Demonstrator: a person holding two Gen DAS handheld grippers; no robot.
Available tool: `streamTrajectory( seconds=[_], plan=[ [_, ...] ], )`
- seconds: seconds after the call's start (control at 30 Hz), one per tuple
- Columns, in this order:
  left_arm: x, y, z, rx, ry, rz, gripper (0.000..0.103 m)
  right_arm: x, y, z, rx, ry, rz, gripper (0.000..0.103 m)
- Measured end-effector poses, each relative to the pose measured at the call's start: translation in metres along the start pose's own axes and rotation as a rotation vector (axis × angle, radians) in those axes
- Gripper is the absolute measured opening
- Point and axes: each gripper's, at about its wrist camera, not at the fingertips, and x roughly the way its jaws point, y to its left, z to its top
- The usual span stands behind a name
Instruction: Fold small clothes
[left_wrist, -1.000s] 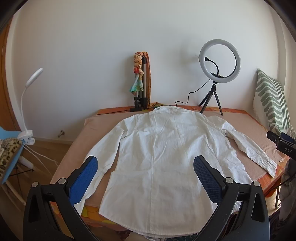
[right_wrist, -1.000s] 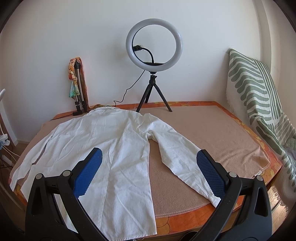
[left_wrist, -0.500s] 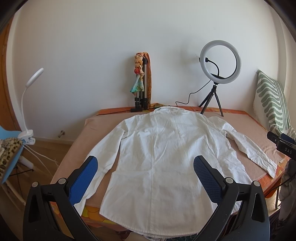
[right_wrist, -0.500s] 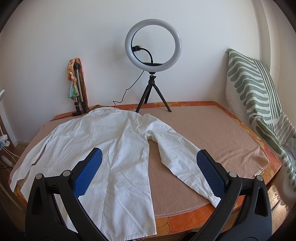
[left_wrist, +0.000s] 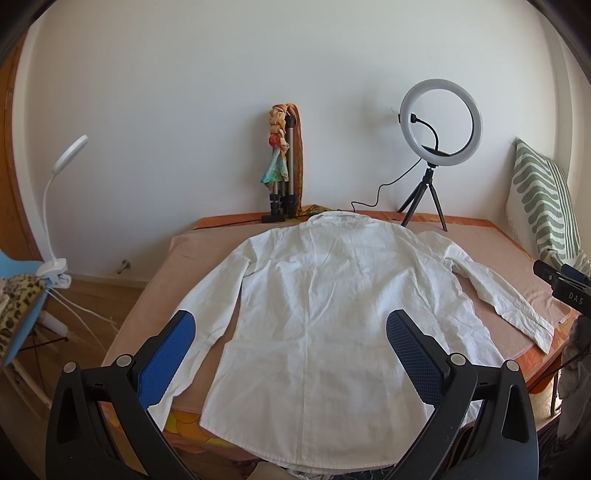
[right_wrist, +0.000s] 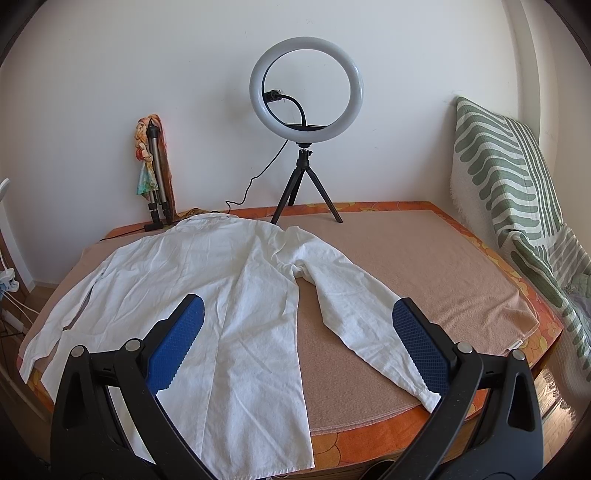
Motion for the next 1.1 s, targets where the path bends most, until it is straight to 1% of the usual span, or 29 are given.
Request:
streamTrajectory(
  seconds=[0.23,0.4,0.5,0.6,0.7,0.77,0.87,0.9,0.93,0.97,1.03,1.1],
  plan=[
    [0.001,0.006,-0.002,-0.009,0.001,0.013,0.103,0.000,0.001,0.000,0.000,0.001,0.002,0.103],
    [0.001,0.013,-0.001,-0.016,-0.002,0.032,0.103,0.002,0.006,0.007,-0.009,0.005,0.000,0.103],
    [0.003,0.025,0.001,-0.036,0.005,0.045,0.103,0.006,0.018,0.015,-0.021,0.011,0.030,0.103],
    [0.005,0.043,-0.002,-0.073,-0.014,0.058,0.103,0.009,0.036,0.022,-0.038,0.012,0.072,0.103],
    [0.008,0.066,-0.008,-0.090,-0.037,0.037,0.103,0.012,0.056,0.031,-0.077,0.004,0.103,0.103],
    [0.015,0.081,-0.009,-0.087,-0.013,0.062,0.103,0.014,0.069,0.036,-0.085,-0.007,0.133,0.103],
    [0.025,0.110,-0.013,-0.085,0.031,0.114,0.103,0.022,0.087,0.044,-0.078,-0.005,0.217,0.103],
    [0.029,0.121,-0.014,-0.091,0.048,0.124,0.102,0.026,0.094,0.047,-0.086,0.003,0.242,0.103],
    [0.034,0.133,-0.015,-0.102,0.068,0.131,0.097,0.030,0.102,0.050,-0.101,0.011,0.260,0.103],
    [0.039,0.144,-0.016,-0.120,0.091,0.129,0.092,0.034,0.110,0.053,-0.117,0.013,0.269,0.103],
    [0.049,0.167,-0.022,-0.176,0.146,0.107,0.091,0.042,0.129,0.055,-0.152,0.010,0.282,0.103],
    [0.057,0.187,-0.030,-0.245,0.199,0.084,0.083,0.051,0.147,0.054,-0.189,0.019,0.303,0.103]
  ],
)
